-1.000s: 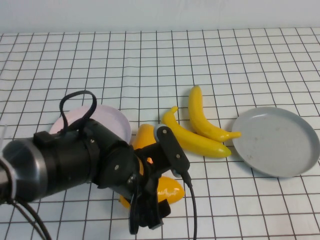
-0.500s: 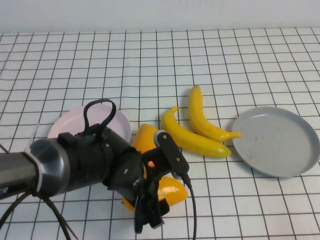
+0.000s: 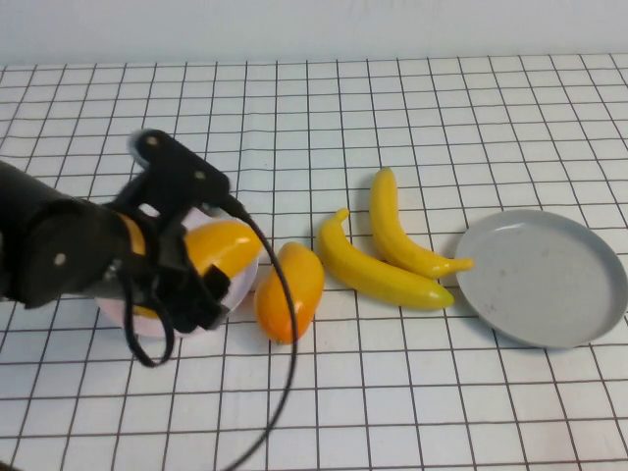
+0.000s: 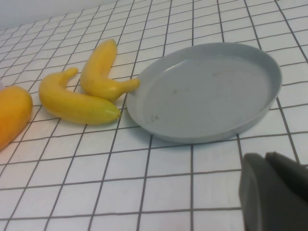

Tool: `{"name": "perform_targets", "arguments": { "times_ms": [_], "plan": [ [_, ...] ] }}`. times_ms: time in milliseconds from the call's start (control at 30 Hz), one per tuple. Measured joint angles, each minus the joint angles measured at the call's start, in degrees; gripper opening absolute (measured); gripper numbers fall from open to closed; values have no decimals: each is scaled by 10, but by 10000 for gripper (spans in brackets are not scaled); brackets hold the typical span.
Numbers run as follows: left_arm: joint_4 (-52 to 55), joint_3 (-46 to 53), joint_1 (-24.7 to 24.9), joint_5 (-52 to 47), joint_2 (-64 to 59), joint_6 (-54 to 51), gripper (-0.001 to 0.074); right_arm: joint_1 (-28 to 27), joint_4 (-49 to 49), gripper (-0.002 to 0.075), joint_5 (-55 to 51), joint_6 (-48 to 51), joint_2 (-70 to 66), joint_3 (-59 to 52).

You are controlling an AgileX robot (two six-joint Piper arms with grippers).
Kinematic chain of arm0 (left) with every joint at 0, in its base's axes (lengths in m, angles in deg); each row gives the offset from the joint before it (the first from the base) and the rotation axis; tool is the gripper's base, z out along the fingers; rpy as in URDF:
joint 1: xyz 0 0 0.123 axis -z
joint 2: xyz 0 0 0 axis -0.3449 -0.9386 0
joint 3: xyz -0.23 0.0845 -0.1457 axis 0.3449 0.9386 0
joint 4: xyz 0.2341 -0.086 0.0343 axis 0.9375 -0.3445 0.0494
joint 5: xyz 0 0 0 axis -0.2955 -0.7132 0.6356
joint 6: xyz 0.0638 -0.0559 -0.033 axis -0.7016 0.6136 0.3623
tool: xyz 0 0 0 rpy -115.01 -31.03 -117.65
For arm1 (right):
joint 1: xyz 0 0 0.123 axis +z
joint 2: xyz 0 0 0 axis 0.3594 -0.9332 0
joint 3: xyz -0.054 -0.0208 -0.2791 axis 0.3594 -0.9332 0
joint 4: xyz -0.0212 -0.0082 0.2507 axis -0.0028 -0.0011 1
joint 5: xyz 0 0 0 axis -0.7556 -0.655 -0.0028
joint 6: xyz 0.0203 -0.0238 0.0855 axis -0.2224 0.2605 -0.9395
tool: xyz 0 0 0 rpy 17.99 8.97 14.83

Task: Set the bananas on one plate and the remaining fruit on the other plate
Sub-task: Put one type of fruit in the left plate

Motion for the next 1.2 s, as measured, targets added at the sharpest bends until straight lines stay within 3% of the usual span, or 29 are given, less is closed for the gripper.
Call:
{"name": "perform_targets", "arguments": {
  "times_ms": [100, 267, 533, 733, 933, 1100, 1200],
  "plan": [
    [27, 0, -80, 28, -19, 32, 556, 0, 0, -16, 0, 0, 0, 0],
    [53, 0, -168, 99, -99, 120, 631, 0, 0, -16, 0, 0, 0, 0],
    [58, -4, -182, 112, -179, 159, 648, 0, 0, -16, 0, 0, 0, 0],
    [91, -69, -144, 27, -141, 161, 649, 0, 0, -16, 0, 0, 0, 0],
    [82, -161, -39, -76, -96, 163, 649, 0, 0, -16, 0, 0, 0, 0],
    [7, -174, 50, -75, -118, 123, 649, 0, 0, -16, 0, 0, 0, 0],
    [-30, -174, 75, -54, -163, 100, 649, 0, 0, -16, 0, 0, 0, 0]
  ]
}}
